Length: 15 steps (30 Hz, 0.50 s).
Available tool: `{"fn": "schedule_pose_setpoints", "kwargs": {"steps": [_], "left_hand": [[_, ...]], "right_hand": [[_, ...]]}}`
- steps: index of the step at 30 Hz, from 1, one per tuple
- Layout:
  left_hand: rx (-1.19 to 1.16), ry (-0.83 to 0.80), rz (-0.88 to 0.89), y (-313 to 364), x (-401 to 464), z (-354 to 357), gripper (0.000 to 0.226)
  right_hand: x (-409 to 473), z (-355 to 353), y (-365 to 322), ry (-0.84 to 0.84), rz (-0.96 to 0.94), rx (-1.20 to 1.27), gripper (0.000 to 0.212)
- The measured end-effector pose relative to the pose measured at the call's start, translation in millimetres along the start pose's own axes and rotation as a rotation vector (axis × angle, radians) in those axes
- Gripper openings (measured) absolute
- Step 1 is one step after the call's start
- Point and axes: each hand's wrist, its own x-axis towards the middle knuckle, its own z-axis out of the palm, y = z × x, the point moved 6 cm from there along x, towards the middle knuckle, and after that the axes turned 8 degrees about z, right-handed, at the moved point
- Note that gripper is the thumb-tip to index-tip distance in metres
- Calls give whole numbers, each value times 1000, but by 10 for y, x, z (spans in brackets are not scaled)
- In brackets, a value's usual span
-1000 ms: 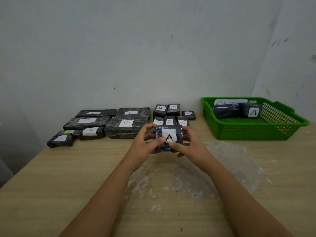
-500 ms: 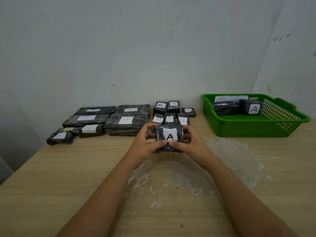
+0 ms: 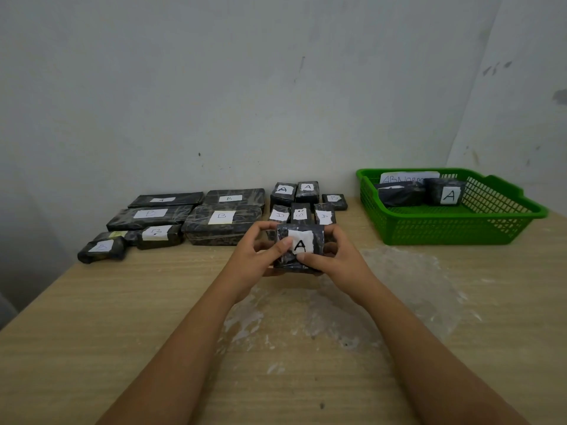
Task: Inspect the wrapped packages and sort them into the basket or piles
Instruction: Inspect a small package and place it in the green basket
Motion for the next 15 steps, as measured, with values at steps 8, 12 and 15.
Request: {"fn": "schedule_pose_setpoints", "kwargs": {"steps": [8,12,15], "left_hand": [[-56,-3,-21,-38,20,1,35],[-13,18,-8,-25,10,33,34],[-19,73,-26,-45,21,-8,33]], "right_hand": [[9,-17,-19,-2,27,26,40],[-45,-13,-110,39,-52,-61,33],[-53,17,-111,31,-47,-76,34]]}}
